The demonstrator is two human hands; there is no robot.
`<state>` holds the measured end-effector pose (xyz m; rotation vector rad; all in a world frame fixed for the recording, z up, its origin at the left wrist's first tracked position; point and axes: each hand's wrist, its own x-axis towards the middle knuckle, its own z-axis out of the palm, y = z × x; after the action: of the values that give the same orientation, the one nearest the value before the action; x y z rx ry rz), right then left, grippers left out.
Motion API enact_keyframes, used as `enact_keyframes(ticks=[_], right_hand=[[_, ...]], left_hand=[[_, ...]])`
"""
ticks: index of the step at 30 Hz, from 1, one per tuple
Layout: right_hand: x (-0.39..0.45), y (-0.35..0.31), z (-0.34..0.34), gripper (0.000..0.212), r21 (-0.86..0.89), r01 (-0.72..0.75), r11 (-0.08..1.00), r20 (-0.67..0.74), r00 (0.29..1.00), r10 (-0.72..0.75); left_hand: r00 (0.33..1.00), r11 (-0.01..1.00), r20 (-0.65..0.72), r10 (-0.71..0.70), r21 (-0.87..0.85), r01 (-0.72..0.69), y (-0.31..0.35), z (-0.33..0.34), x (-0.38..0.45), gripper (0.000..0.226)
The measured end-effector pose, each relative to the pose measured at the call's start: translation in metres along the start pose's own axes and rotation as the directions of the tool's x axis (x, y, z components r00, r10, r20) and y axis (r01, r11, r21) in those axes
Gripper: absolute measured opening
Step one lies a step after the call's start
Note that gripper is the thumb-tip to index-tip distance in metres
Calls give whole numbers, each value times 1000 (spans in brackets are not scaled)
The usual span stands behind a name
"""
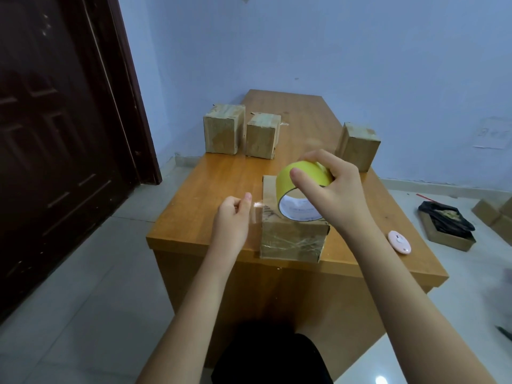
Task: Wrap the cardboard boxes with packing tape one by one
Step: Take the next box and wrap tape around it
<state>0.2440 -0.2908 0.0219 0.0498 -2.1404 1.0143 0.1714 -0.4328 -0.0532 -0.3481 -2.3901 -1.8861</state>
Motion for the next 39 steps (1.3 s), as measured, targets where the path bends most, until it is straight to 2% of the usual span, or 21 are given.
enact_keyframes(ticks=[9,14,18,21,23,26,27,29,31,32,33,35,39], right_hand=[[2,0,6,20,-128,-20,992,4,1000,21],[3,2,5,14,-167,-50,985,7,999,52],[3,2,7,17,-202,-45,978,8,999,47],[4,3,8,18,-204,-45,978,4,999,46],[4,3,9,22,-208,-40,977,3,999,42],[5,4,10,23,-218,-56,974,16,998,61],[5,4,11,22,-219,-57,974,16,998,62],[5,5,11,22,-208,-71,976,9,997,75],[5,5,10,26,-186,-89,978,3,996,92],[5,5,9,29,-182,-94,979,3,995,96],[5,5,9,31,-186,-93,978,9,995,96],[6,4,9,28,-208,-89,974,33,995,97],[8,7,7,22,-195,-121,973,52,990,133]], left_hand=[[999,999,21,-26,37,25,-8,8,7,35],[995,998,78,-67,27,65,-14,17,6,38],[990,995,95,-103,15,102,-15,26,2,39],[994,985,72,-76,162,64,-16,28,1,38],[990,960,110,-90,273,57,-16,26,1,38],[976,963,171,-133,254,87,-15,25,0,36],[985,955,148,-90,293,43,-13,23,-1,33],[996,915,15,84,394,-83,-8,17,-7,24],[942,894,-96,323,357,-270,0,10,-17,16],[907,863,-59,417,340,-374,3,8,-23,22],[875,811,40,483,355,-464,3,6,-28,33],[830,691,237,504,466,-553,2,5,-39,50],[818,565,283,500,610,-556,1,7,-50,44]])
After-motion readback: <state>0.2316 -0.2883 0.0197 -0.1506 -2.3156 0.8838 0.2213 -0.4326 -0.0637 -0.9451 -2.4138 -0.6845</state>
